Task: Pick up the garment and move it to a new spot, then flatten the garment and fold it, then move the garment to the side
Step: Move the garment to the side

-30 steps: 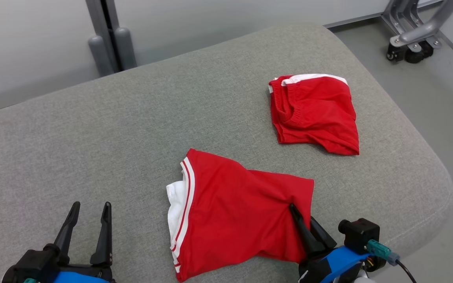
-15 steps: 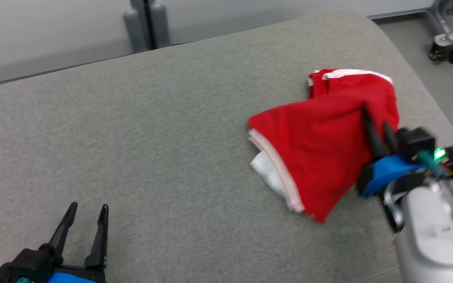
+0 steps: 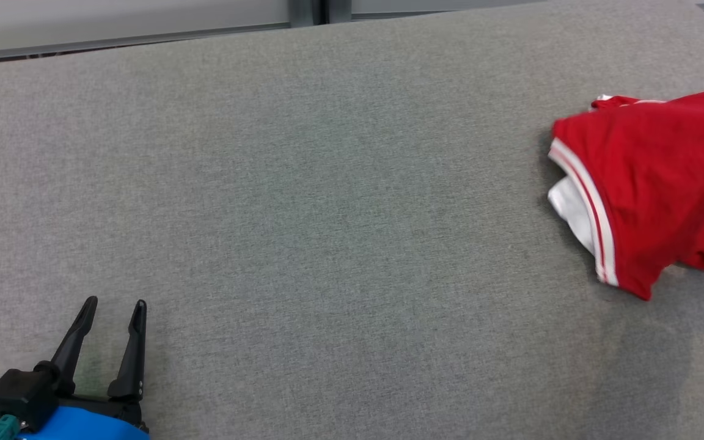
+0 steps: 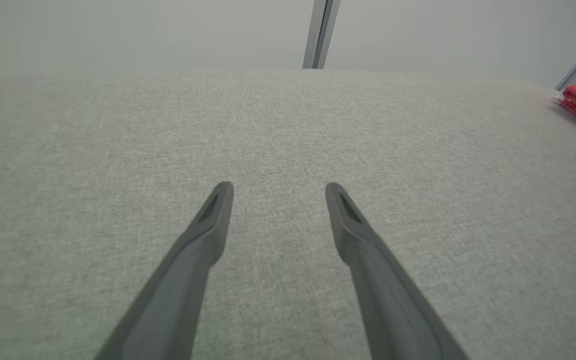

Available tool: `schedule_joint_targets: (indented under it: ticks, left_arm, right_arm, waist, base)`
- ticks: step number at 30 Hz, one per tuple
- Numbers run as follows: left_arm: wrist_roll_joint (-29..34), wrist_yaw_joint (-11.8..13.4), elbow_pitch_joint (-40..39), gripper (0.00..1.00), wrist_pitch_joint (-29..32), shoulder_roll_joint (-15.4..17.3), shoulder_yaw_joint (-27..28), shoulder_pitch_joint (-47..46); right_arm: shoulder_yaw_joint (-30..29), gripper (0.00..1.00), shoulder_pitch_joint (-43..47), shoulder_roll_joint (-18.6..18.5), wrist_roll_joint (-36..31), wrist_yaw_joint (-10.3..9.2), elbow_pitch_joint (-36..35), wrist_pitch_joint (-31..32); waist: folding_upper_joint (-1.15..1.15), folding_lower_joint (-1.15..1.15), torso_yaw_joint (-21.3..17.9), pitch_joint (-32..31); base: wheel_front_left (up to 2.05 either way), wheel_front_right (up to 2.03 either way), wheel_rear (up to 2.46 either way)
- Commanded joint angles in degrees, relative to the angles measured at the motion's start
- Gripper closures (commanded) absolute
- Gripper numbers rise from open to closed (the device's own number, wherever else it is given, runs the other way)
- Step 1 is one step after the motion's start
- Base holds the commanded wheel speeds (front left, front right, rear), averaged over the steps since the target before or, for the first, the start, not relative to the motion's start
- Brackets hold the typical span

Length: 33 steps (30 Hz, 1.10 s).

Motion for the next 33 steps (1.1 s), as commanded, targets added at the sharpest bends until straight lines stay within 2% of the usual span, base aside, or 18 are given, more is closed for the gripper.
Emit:
schedule_joint_targets:
  ticks: [1, 6, 10, 13, 17, 23, 26, 33]
  left_arm:
    - [-0.3, -0.1, 0.2, 0.0, -0.1, 0.0, 0.3, -0.8]
    - [-0.5, -0.1, 0.6, 0.0, -0.1, -0.6, 1.1, -1.1]
    - [-0.2, -0.1, 1.3, 0.0, -0.1, -1.4, 2.0, -1.3]
    - [0.2, -0.1, 1.8, 0.0, -0.1, -2.6, 2.8, -1.5]
    - [0.2, -0.1, 2.7, 0.0, -0.1, -3.6, 4.1, -2.1]
    - [0.9, -0.1, 4.4, 0.0, -0.1, -5.4, 5.9, -2.3]
    - [1.5, -0.1, 5.2, 0.0, -0.1, -6.1, 6.6, -1.9]
    - [3.1, -0.1, 6.8, 0.0, -0.1, -7.9, 8.6, -1.0]
  right_arm:
    - [-0.1, 0.0, -0.9, -0.1, 0.1, 0.01, 0.1, -0.7]
    - [2.1, 0.0, -2.0, -0.2, 4.8, 0.01, 6.1, -9.2]
    - [8.3, 0.0, -1.8, -0.1, 9.7, 0.01, 11.0, -12.5]
    - [13.8, 0.0, 1.3, -0.2, 15.4, 0.01, 12.5, -13.2]
    - [21.1, 0.0, 6.2, -0.1, 24.0, 0.01, 9.8, -13.3]
    - [27.9, 0.0, 14.8, -0.2, 33.6, 0.01, 8.2, -13.3]
    - [30.0, 0.0, 17.9, -0.2, 37.1, 0.01, 9.0, -13.3]
    - [34.7, 0.0, 21.6, -0.2, 39.6, 0.01, 9.6, -13.3]
  waist:
    - [0.0, -0.01, 0.4, 0.3]
    - [0.0, -0.01, 0.6, -0.6]
    - [0.0, -0.01, 1.0, -2.0]
    - [0.0, -0.01, 1.9, -3.2]
    - [0.0, -0.01, 3.5, -4.3]
    - [0.0, -0.01, 5.9, -6.4]
    - [0.0, -0.01, 6.7, -7.6]
    - [0.0, -0.01, 7.5, -10.1]
  base:
    - [0.0, 0.0, 0.0]
    - [0.0, 0.0, 0.0]
    - [0.0, 0.0, 0.0]
    - [0.0, 0.0, 0.0]
    - [0.0, 0.0, 0.0]
    - [0.0, 0.0, 0.0]
    - [0.0, 0.0, 0.0]
    - [0.0, 0.0, 0.0]
